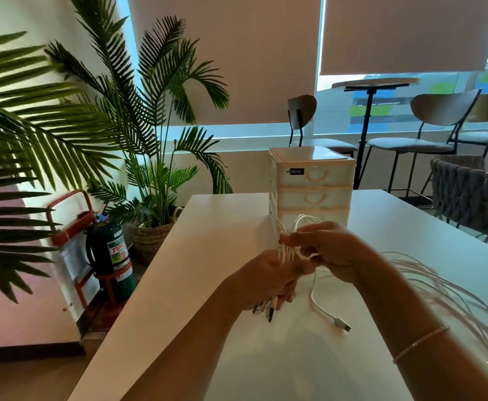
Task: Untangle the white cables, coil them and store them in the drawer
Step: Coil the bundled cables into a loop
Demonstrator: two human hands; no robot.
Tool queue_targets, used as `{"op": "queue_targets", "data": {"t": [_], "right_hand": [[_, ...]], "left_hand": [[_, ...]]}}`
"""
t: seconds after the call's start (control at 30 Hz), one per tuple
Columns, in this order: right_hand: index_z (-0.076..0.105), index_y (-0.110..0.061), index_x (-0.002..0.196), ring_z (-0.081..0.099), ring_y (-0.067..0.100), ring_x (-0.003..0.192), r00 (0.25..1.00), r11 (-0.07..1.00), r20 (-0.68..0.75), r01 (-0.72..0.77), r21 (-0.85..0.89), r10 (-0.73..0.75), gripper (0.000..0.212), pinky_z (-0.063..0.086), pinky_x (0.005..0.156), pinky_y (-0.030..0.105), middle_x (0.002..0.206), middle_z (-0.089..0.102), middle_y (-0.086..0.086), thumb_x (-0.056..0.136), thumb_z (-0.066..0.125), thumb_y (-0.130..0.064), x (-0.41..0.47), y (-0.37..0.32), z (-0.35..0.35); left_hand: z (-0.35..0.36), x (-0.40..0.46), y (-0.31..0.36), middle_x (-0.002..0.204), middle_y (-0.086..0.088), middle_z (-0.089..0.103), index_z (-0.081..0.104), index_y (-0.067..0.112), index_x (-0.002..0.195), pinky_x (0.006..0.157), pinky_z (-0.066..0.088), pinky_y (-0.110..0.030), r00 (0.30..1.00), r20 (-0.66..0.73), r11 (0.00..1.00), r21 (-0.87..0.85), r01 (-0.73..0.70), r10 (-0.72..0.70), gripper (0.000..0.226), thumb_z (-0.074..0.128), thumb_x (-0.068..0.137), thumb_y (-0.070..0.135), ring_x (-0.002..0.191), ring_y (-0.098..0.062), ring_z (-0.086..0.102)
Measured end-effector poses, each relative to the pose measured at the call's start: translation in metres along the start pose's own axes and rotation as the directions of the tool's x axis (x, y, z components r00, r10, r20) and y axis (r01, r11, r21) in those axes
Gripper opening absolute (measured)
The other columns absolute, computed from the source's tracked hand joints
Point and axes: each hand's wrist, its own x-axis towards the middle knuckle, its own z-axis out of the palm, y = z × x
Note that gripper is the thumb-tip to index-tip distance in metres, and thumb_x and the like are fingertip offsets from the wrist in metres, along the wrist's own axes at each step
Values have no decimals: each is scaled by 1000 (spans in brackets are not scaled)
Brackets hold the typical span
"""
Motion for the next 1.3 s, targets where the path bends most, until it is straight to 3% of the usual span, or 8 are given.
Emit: {"op": "queue_targets", "data": {"t": [0.07, 0.2, 0.43, 0.7, 0.83, 0.97, 1.03, 1.3], "right_hand": [[66, -9, 71, 50, 18, 73, 999, 998, 33, 0, 66, -2, 37, 36, 71, 34, 68, 58, 3, 44, 75, -33, 7, 4, -1], [68, -9, 70, 61, 17, 79, 994, 980, 86, 50, 194, -68, 22, 39, 85, 39, 69, 70, -1, 56, 68, -27, 11, 9, 3], [64, -1, 62, 60, 3, 54, 948, 940, -90, 314, 133, -304, 25, 48, 53, 9, 60, 63, 1, 57, 71, -25, 10, 7, 11], [64, -4, 61, 64, 8, 56, 915, 911, -146, 394, 124, -376, 12, 54, 58, 15, 57, 65, -2, 68, 72, -10, 5, 9, 12], [63, -9, 59, 63, 6, 57, 905, 907, -202, 402, 122, -374, 15, 51, 56, 16, 58, 64, -4, 70, 73, -11, 6, 9, 16], [65, -11, 58, 67, 21, 75, 938, 907, -101, 347, 238, -332, 25, 50, 83, 38, 64, 69, 1, 82, 61, -4, 5, 9, 10], [67, -9, 68, 67, 26, 85, 951, 906, -46, 306, 292, -306, 15, 45, 94, 47, 67, 70, 1, 81, 59, -5, 3, 9, 9], [61, -5, 95, 70, 16, 72, 957, 826, 15, 242, 510, -290, 30, 55, 76, 27, 73, 69, 9, 67, 58, -15, 3, 10, 17]], "left_hand": [[-1, 1, -3, 34, 4, 43, 49, 16, 62, 59, 39, -37, 1000, 8, 999, -31, -8, 9, 28, 58, 89, 21, 30, -4, 42], [-4, 3, -8, 32, 3, 42, 51, 17, 62, 63, 40, -37, 999, 22, 997, -72, -29, 30, 16, 58, 75, 24, 29, -3, 42], [-5, 3, -7, 33, 4, 42, 47, 10, 71, 59, 43, -30, 1000, 12, 995, -102, -7, 8, 21, 56, 81, 26, 29, -5, 40], [-2, 3, -8, 33, 5, 41, 45, 9, 67, 55, 44, -25, 999, -2, 989, -142, 32, -32, 27, 48, 92, 19, 29, -7, 39], [-5, 4, -7, 34, 5, 41, 46, 9, 71, 55, 45, -25, 1000, 12, 990, -142, -1, 3, 27, 60, 86, 28, 30, -7, 39], [-9, 1, -9, 35, 7, 40, 46, 8, 71, 54, 46, -22, 995, 67, 980, -188, -59, 72, 29, 66, 79, 27, 29, -6, 39], [-9, 0, -8, 36, 8, 40, 46, 8, 73, 55, 46, -22, 994, 91, 986, -161, -46, 61, 34, 68, 80, 33, 30, -6, 39], [-5, -1, -2, 35, 4, 42, 51, 9, 70, 62, 44, -35, 999, 33, 1000, 13, -3, 2, 32, 47, 85, 37, 32, -6, 42]]}}
